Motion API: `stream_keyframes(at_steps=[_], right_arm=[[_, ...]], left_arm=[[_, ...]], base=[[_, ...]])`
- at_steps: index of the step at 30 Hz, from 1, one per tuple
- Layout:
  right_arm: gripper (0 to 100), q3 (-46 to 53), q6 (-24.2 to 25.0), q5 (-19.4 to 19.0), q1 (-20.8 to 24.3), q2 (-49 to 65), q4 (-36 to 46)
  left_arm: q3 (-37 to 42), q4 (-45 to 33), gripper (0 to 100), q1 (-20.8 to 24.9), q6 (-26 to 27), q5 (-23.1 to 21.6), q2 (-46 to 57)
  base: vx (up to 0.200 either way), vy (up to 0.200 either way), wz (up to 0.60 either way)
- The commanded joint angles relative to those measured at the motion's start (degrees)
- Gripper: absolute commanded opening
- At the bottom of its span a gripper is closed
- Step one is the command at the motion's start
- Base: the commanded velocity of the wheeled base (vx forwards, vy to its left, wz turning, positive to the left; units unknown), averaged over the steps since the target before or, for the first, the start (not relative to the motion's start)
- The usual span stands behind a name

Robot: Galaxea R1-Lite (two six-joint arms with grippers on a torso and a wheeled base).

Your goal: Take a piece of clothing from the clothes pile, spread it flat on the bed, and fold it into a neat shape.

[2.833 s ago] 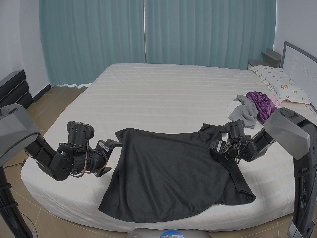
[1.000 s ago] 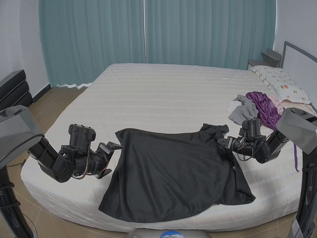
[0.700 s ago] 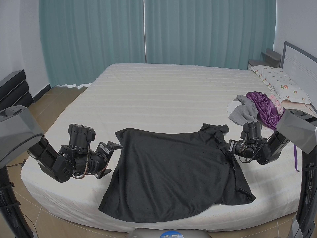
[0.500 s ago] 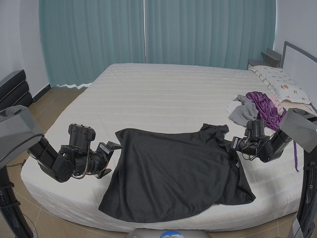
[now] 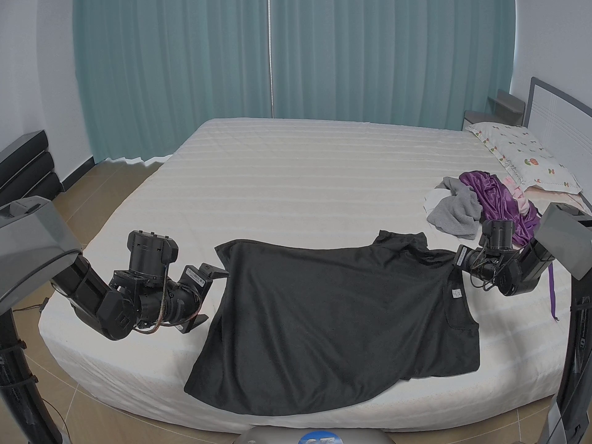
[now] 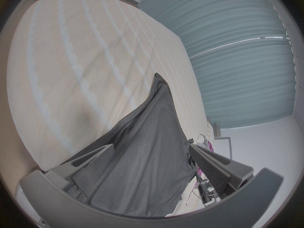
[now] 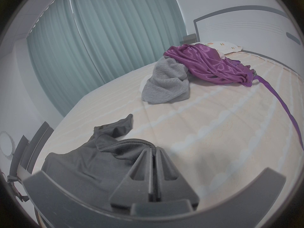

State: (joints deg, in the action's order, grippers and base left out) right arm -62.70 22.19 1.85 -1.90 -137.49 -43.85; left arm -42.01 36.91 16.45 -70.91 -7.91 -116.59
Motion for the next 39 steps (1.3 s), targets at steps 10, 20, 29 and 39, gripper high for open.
stream_keyframes(at_steps=[10,20,29,39], right_arm=[[100,0.82,3.13,-2.2,-1.44,-0.59,-2.38],[100,23.15,8.14,-13.37,-1.17,13.91,-12.75],[100,41.78,12.44,-15.74,-0.91,18.04,-26.9],[100,51.09,22.02,-18.02,1.2,16.46,-37.71]], left_arm=[[0.08,0.0,100,-0.01,0.07,0.09,-0.04],[3.78,0.0,100,-0.27,0.69,0.0,5.5],[9.23,1.06,100,-0.01,0.6,-0.09,7.17],[10.63,2.02,100,-0.19,0.51,-0.26,6.64]], base=[[0.0,0.0,0.0],[0.0,0.0,0.0],[0.0,0.0,0.0],[-0.02,0.0,0.0]])
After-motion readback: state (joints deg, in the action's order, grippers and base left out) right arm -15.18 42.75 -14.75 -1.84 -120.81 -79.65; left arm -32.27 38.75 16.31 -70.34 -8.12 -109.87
